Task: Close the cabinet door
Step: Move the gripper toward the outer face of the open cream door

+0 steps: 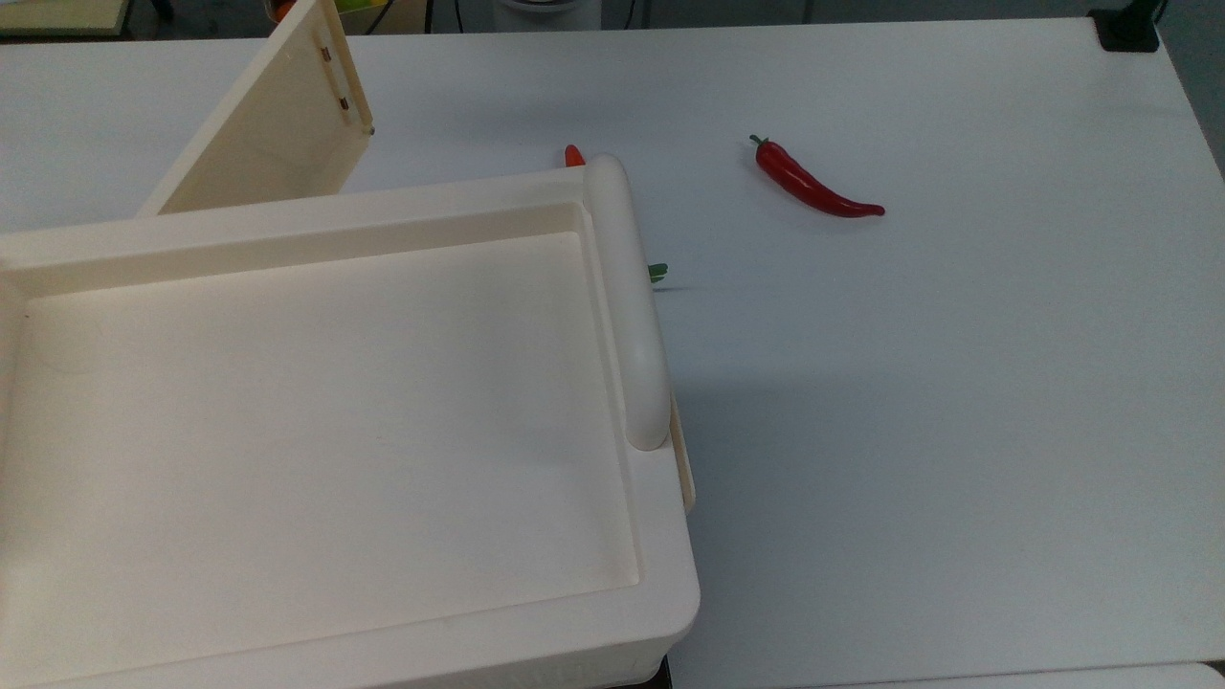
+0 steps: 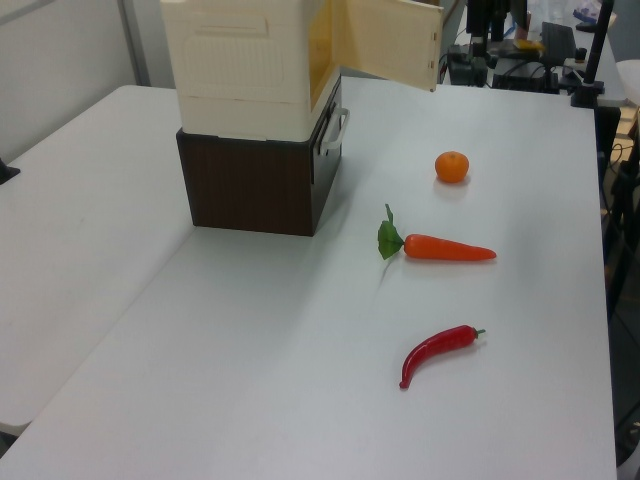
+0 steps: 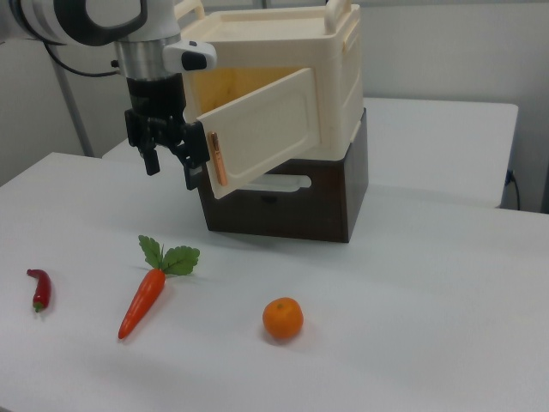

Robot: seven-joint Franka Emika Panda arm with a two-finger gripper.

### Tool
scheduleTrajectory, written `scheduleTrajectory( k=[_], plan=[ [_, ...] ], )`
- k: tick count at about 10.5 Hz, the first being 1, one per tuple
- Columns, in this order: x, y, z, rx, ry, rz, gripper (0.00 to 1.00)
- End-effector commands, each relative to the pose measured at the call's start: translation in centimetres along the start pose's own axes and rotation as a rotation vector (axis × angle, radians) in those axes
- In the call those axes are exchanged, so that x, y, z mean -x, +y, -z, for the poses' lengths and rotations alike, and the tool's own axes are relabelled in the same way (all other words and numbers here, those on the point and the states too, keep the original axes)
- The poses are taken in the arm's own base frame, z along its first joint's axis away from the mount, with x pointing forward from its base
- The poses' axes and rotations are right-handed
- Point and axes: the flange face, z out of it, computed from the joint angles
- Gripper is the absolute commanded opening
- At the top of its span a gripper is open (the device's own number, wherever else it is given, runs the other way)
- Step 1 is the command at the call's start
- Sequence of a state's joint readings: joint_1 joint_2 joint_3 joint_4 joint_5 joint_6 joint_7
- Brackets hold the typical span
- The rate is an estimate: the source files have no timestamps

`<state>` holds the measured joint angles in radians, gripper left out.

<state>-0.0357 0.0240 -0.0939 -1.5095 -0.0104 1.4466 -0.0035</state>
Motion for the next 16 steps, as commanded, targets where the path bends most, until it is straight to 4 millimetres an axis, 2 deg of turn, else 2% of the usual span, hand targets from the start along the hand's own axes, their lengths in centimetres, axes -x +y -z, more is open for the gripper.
scheduleTrajectory(
  k=[1,8,9,11,12,15,16],
  plan=[
    [0.2,0.7,0.0,0.011,0.01,-0.001,1.0],
    [-0.3,-0.3,-0.5,0.0,0.006,0.017,1.0],
    [-0.4,-0.6,-0.6,0.01,0.003,0.024,0.9],
    [0.1,-1.1,-0.8,-0.001,-0.019,0.051,0.24],
    [0.1,-1.3,-0.9,-0.003,-0.022,0.073,0.09],
    [0.1,-0.1,-0.9,-0.024,-0.006,0.329,0.09],
    [0.0,0.9,-0.6,-0.023,0.011,0.393,0.0]
  ],
)
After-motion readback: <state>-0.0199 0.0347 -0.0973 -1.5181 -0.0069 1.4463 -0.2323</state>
